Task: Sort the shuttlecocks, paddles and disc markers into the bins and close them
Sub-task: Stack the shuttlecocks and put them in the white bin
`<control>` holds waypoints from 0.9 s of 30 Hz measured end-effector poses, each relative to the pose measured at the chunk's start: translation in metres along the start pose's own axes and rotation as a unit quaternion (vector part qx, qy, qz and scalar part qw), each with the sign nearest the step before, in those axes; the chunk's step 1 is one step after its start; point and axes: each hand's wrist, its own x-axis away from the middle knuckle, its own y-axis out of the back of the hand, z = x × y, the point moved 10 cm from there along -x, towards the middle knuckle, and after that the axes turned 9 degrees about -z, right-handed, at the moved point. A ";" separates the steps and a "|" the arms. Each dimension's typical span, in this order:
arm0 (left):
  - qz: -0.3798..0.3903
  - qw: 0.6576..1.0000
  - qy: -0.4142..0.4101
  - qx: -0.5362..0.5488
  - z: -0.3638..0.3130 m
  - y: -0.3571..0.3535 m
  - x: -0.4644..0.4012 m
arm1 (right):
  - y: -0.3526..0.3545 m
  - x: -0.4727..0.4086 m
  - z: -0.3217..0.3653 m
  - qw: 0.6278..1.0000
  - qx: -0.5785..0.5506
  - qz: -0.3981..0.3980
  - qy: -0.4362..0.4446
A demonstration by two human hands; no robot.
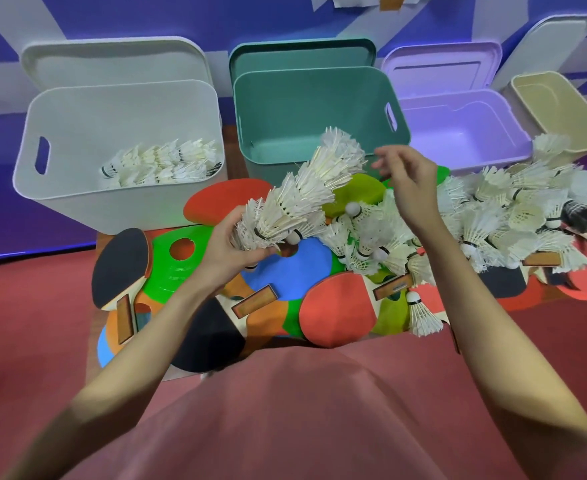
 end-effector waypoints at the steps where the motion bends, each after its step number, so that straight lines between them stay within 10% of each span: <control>1: -0.002 1.000 0.000 0.000 0.000 0.001 0.001 | -0.009 -0.001 -0.018 0.997 0.067 0.030 -0.016; 7: -0.005 1.000 0.001 0.011 -0.003 0.008 0.002 | -0.064 0.009 -0.085 0.876 0.428 0.219 0.045; 13: -0.019 1.000 -0.003 0.002 -0.005 0.019 0.001 | -0.057 0.001 -0.076 0.895 0.409 0.180 0.000; 20: -0.035 0.999 0.002 0.005 0.000 0.028 0.000 | 0.024 0.006 -0.017 0.988 0.027 -0.108 -0.105; 27: -0.020 1.000 -0.003 0.005 -0.001 0.025 -0.003 | -0.027 0.027 -0.028 0.852 -0.402 0.006 -0.334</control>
